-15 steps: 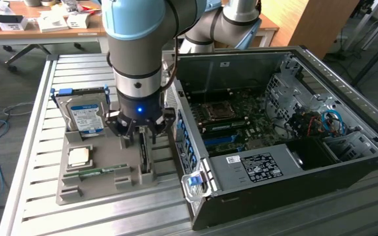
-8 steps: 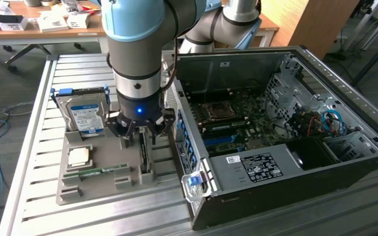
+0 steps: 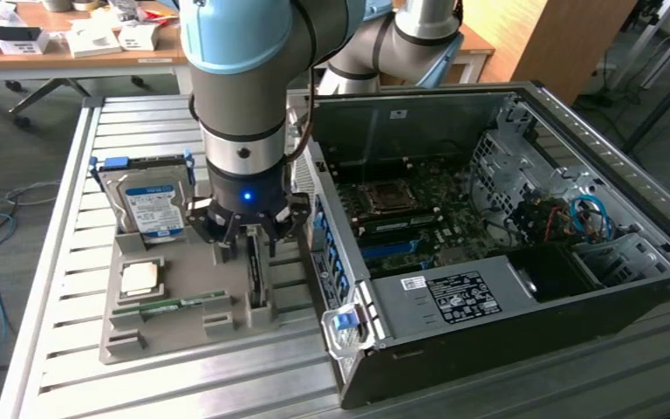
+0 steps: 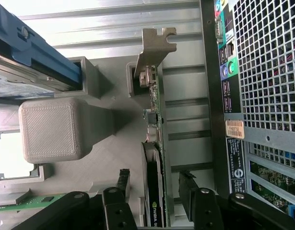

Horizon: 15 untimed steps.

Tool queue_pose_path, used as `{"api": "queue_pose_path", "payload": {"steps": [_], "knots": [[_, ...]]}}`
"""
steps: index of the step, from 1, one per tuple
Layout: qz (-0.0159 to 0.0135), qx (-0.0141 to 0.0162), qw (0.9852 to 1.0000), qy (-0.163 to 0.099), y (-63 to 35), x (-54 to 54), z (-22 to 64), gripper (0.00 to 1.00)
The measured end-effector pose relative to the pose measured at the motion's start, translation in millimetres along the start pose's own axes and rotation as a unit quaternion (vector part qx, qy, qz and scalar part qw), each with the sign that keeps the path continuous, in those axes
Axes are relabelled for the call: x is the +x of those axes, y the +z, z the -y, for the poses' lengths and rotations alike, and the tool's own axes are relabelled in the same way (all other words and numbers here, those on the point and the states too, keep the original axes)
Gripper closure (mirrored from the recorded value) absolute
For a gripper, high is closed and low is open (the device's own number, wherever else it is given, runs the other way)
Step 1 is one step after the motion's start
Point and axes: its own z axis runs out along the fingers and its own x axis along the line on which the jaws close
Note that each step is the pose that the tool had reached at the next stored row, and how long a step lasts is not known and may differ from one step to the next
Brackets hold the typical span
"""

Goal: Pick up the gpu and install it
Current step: 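Pick up the gpu and move the gpu toward the slot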

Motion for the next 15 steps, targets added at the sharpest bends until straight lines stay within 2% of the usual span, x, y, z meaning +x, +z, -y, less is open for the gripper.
{"api": "queue_pose_path", "payload": {"steps": [2, 3, 15], "knots": [[0.0000, 0.0000, 1.0000, 0.000, 0.0, 0.0, 0.0, 0.47], [0.0000, 0.0000, 1.0000, 0.000, 0.0, 0.0, 0.0, 0.54], [0.0000, 0.0000, 1.0000, 0.000, 5.5, 0.1, 0.5, 0.54]]}}
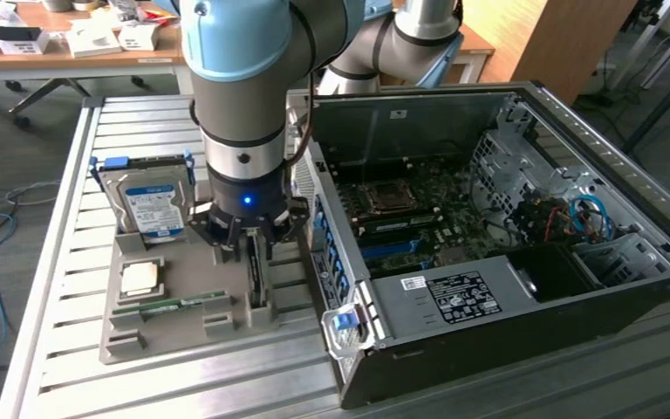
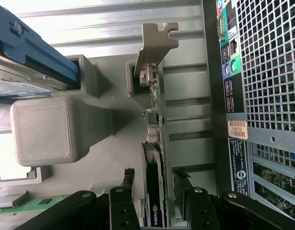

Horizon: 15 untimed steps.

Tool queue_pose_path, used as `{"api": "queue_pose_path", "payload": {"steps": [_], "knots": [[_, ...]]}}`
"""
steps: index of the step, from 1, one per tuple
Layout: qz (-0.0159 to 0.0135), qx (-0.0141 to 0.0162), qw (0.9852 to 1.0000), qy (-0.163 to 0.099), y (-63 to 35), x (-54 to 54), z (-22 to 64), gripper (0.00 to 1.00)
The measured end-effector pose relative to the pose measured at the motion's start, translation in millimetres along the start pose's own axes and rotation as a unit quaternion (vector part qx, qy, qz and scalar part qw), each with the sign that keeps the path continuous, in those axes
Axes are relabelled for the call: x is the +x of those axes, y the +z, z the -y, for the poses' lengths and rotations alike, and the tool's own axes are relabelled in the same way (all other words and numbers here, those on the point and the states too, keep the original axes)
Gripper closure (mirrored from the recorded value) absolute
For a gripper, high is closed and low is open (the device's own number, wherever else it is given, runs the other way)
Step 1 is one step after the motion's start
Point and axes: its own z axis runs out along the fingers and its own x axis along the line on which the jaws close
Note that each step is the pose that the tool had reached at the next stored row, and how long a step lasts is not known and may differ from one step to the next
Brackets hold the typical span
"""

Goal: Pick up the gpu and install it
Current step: 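Pick up the gpu and move the gpu toward the slot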

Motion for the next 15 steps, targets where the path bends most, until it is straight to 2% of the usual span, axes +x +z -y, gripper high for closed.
{"api": "queue_pose_path", "payload": {"steps": [9, 11, 12, 15], "knots": [[0.0000, 0.0000, 1.0000, 0.000, 0.1, 0.0, 0.0, 0.54], [0.0000, -0.0001, 1.0000, 0.000, 0.1, 0.0, 0.0, 0.55], [0.0000, -0.0001, 1.0000, 0.000, 0.1, 0.0, 0.0, 0.62], [0.0001, 0.0000, 1.0000, 0.000, 0.1, 0.0, 0.0, 0.62]]}}
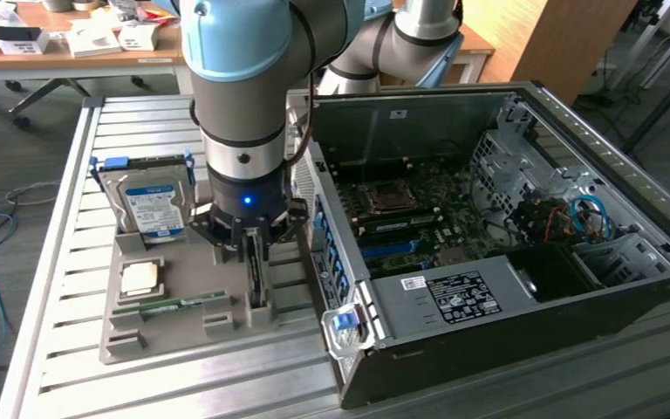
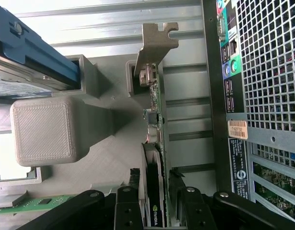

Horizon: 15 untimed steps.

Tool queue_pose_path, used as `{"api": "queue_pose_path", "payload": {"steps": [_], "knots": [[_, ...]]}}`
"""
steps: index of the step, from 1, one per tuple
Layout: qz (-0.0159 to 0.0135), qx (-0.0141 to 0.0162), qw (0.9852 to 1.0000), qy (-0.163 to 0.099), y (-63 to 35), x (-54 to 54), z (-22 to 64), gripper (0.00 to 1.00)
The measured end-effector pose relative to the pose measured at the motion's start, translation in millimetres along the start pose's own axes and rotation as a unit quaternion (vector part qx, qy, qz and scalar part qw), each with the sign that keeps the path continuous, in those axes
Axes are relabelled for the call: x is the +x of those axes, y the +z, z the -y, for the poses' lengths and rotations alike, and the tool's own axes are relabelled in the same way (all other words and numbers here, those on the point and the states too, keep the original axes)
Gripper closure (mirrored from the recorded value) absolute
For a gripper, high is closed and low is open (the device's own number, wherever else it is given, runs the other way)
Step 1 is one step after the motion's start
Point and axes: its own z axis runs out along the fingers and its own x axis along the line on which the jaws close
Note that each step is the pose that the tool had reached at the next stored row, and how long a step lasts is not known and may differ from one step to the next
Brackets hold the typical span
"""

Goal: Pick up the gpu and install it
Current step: 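Pick up the gpu and move the gpu toward the slot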

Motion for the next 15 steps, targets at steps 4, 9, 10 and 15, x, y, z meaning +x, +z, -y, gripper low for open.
{"api": "queue_pose_path", "payload": {"steps": [4, 9, 10, 15], "knots": [[0.0000, 0.0000, 1.0000, 0.000, 0.5, 0.0, 0.0, 0.62], [0.0000, 0.0000, 1.0000, 0.000, 1.9, 0.0, 0.2, 0.62], [0.0000, 0.0000, 1.0000, 0.000, 1.9, 0.0, 0.2, 0.62], [0.0000, 0.0000, 1.0000, 0.000, 2.1, 0.0, 0.2, 0.62]]}}
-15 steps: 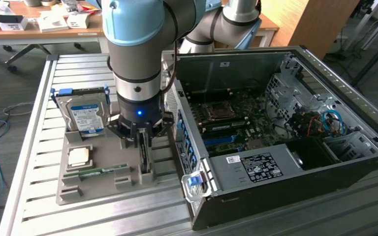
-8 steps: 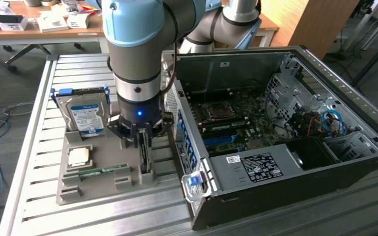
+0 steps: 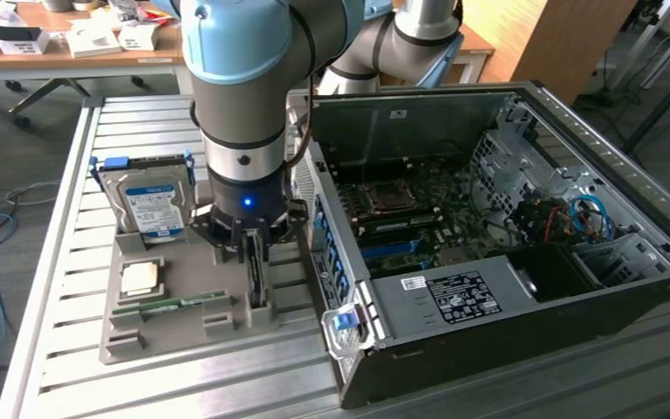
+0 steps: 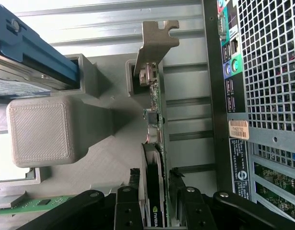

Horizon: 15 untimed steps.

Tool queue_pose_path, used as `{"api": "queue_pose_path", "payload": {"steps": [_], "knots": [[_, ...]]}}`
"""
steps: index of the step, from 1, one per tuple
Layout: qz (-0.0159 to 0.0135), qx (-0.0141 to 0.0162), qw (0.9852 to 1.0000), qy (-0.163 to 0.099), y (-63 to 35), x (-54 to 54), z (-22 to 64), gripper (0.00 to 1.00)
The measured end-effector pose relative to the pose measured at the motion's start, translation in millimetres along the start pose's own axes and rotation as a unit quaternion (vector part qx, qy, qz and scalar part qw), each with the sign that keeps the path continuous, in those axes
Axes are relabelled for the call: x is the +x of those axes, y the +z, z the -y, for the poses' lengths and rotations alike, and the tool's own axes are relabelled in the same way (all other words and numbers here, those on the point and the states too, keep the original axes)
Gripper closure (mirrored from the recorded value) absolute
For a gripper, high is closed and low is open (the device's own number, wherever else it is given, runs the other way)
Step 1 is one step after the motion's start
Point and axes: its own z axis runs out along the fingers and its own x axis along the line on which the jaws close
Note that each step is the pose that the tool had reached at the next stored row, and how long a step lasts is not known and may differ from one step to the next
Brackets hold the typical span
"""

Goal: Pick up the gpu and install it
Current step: 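Pick up the gpu and move the gpu toward the slot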

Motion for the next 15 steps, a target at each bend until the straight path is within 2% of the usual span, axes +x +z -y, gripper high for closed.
{"api": "queue_pose_path", "payload": {"steps": [10, 15], "knots": [[-0.0001, 0.0000, 1.0000, 0.000, 0.0, 0.0, 0.0, 0.62], [-0.0015, 0.0001, 0.9999, -0.010, 0.0, 0.0, 0.0, 0.62]]}}
